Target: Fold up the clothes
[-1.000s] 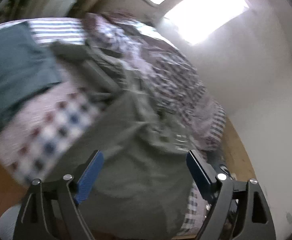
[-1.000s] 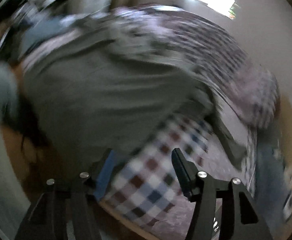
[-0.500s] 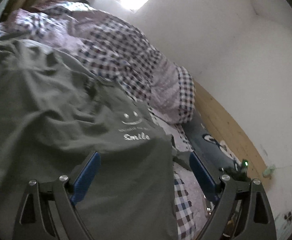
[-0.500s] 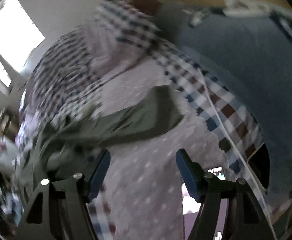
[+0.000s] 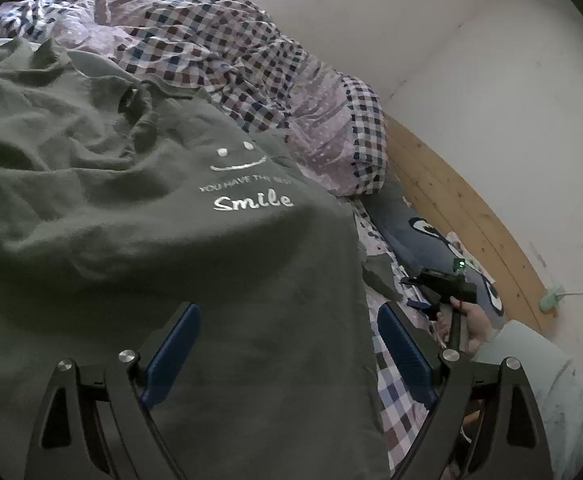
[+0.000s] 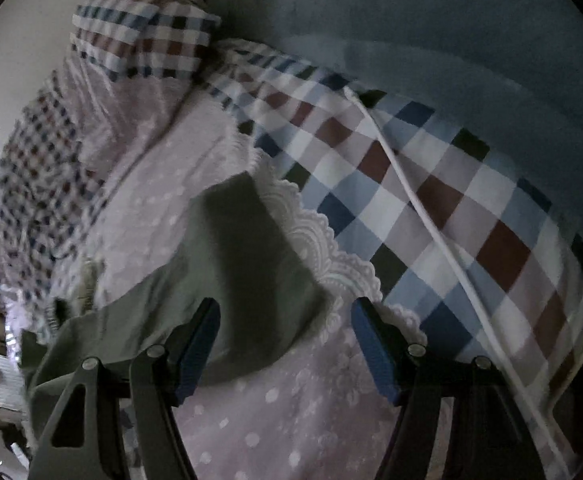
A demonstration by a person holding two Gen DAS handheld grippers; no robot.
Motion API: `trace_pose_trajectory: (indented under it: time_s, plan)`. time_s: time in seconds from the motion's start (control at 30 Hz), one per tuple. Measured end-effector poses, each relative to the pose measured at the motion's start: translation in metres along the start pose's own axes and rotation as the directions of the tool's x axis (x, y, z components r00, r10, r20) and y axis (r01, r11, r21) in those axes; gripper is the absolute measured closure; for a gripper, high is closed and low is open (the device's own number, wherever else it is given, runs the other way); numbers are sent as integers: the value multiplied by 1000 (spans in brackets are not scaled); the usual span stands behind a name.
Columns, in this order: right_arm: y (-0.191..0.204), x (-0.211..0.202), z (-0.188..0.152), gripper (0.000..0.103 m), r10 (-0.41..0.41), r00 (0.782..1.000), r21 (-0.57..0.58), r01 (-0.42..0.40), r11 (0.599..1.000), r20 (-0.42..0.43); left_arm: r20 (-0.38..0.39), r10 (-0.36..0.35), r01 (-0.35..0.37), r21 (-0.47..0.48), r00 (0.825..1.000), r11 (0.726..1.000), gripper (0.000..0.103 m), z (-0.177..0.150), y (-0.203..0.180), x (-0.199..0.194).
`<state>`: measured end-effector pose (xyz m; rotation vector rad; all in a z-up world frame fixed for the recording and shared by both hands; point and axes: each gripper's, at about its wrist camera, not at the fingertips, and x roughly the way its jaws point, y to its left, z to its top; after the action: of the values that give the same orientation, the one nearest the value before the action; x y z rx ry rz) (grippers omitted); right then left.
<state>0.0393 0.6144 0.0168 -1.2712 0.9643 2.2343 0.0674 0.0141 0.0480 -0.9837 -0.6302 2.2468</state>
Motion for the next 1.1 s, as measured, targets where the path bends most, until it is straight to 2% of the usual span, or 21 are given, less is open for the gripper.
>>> trace_pose_trajectory:
  time_s: [0.13,0.2,0.27,0.37,0.63,0.8,0.87,1.03,1.1]
  plan:
    - [11,12,0,33,-65,998,-59,65,996,9,-6,-5,5,2,1000,1000,10,-2,-3,2]
    - [15,16,0,43,-96,995,-79,97,992,16,-12,-14,14,-20,1000,1000,10,-2,0,3]
    - [16,18,-1,63,-129,991,-79,130,988,23,-19,-23,22,-48,1000,999,10,0,3,3]
    - [10,16,-2,79,-148,989,-34,149,988,31,-27,-40,38,-81,999,996,10,1,6,2]
    - [-11,2,-8,83,-87,996,121,83,989,27,-50,-63,58,-86,997,995,10,1,7,2]
    - [1,6,-7,83,-128,991,33,127,991,27,-53,-64,59,-91,997,994,10,2,7,4]
    - [9,4,-6,97,-153,987,-10,154,988,40,-59,-65,59,-89,996,994,10,3,7,6]
    - [44,-40,5,99,-142,980,-98,156,983,138,-64,-70,63,-106,996,992,10,7,12,7]
    - [82,-64,1,99,-112,978,-167,141,976,175,-63,-75,68,-115,995,991,10,10,15,6]
